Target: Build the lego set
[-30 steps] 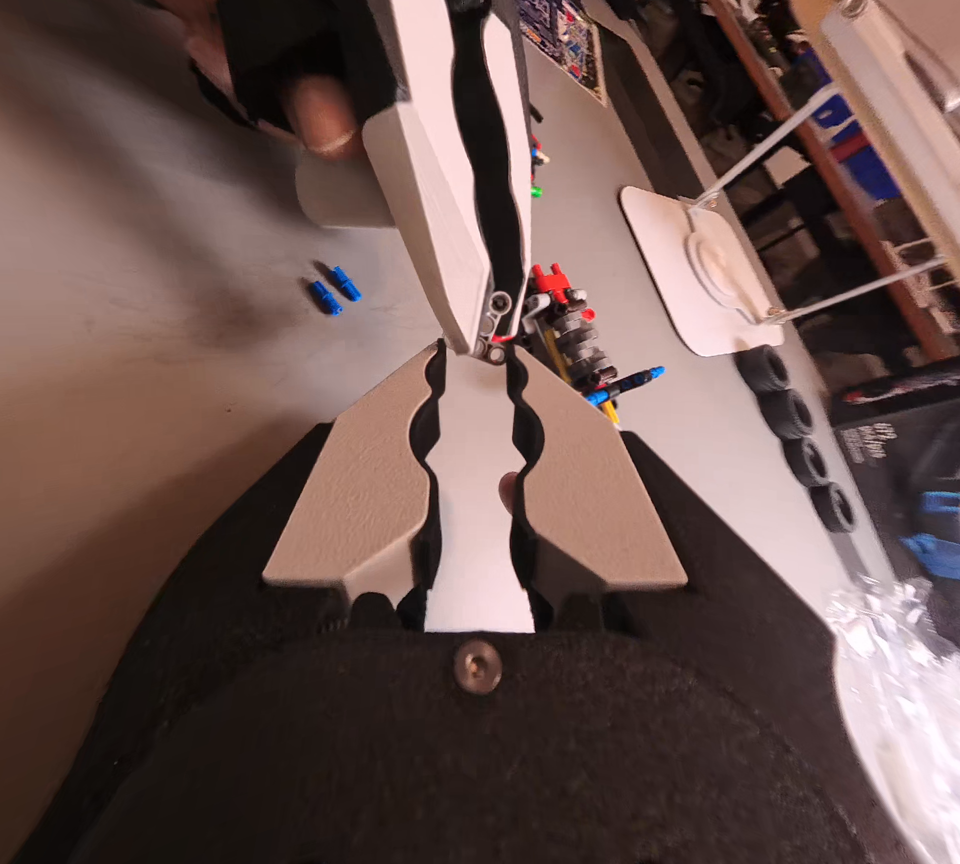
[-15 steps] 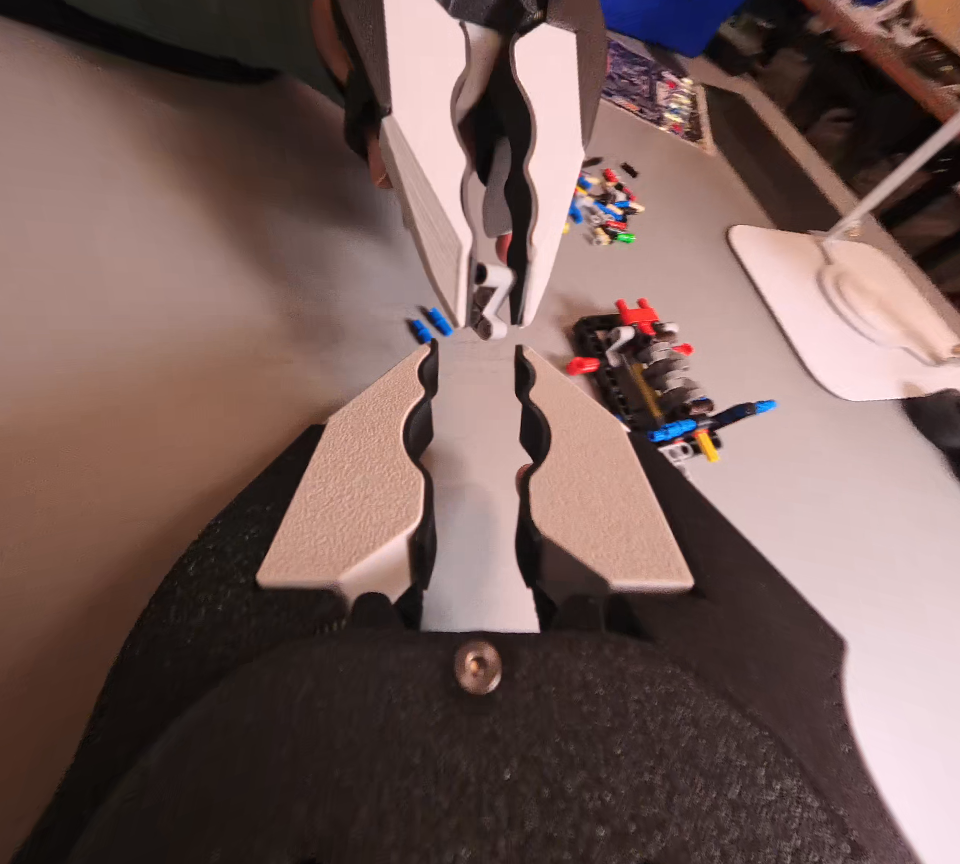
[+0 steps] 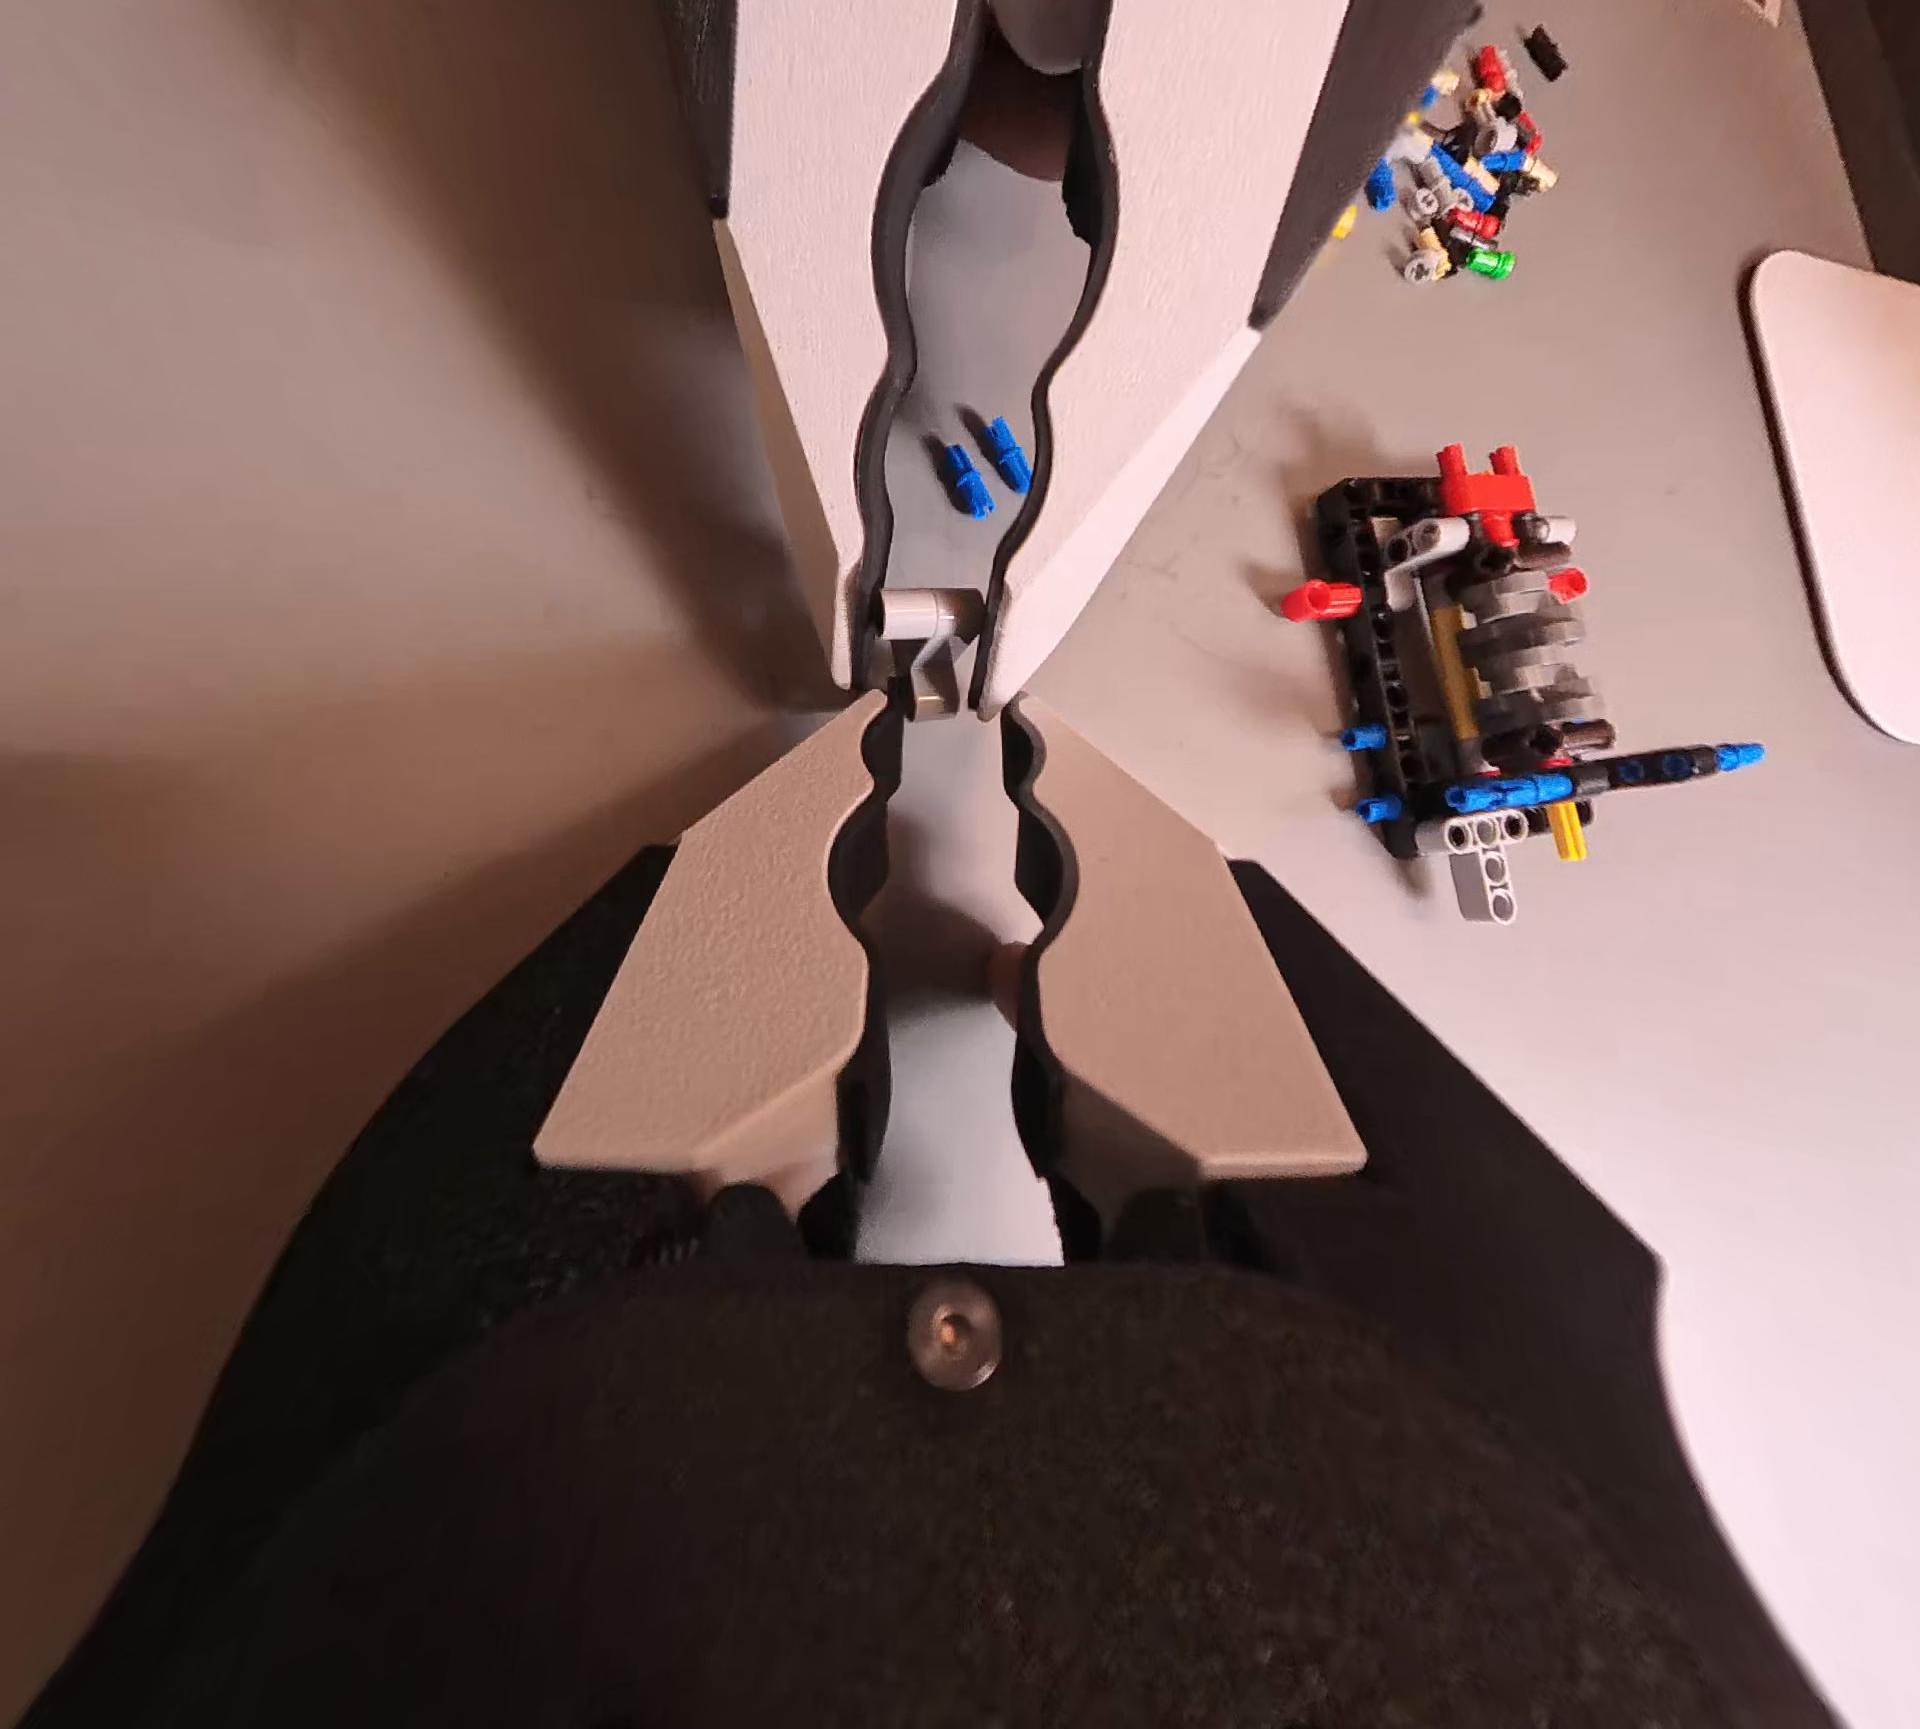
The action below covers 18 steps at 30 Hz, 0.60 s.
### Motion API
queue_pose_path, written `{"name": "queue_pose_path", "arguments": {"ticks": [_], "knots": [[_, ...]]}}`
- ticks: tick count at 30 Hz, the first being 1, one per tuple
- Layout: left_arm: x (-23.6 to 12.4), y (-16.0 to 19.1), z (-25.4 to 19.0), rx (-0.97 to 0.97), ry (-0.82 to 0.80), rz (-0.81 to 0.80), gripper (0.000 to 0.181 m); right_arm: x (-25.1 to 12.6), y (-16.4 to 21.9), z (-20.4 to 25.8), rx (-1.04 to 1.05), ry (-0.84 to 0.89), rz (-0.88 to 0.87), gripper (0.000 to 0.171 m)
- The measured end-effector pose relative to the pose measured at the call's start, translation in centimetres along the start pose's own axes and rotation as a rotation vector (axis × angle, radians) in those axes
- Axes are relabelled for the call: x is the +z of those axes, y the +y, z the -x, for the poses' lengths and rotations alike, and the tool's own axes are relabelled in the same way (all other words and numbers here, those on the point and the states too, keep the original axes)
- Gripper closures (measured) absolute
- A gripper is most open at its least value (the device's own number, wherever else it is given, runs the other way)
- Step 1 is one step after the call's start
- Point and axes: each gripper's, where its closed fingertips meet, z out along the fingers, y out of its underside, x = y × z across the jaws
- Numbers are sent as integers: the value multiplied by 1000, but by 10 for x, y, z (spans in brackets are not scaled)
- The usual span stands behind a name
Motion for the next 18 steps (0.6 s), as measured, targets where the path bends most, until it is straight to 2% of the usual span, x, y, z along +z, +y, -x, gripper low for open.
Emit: {"name": "queue_pose_path", "arguments": {"ticks": [5,18], "knots": [[2,0,5,4,-35,11,165,-1,5,-7,-19,73,71,158],[-1,11,14,-17,-110,62,165,-2,10,-16,22,133,103,165]]}}
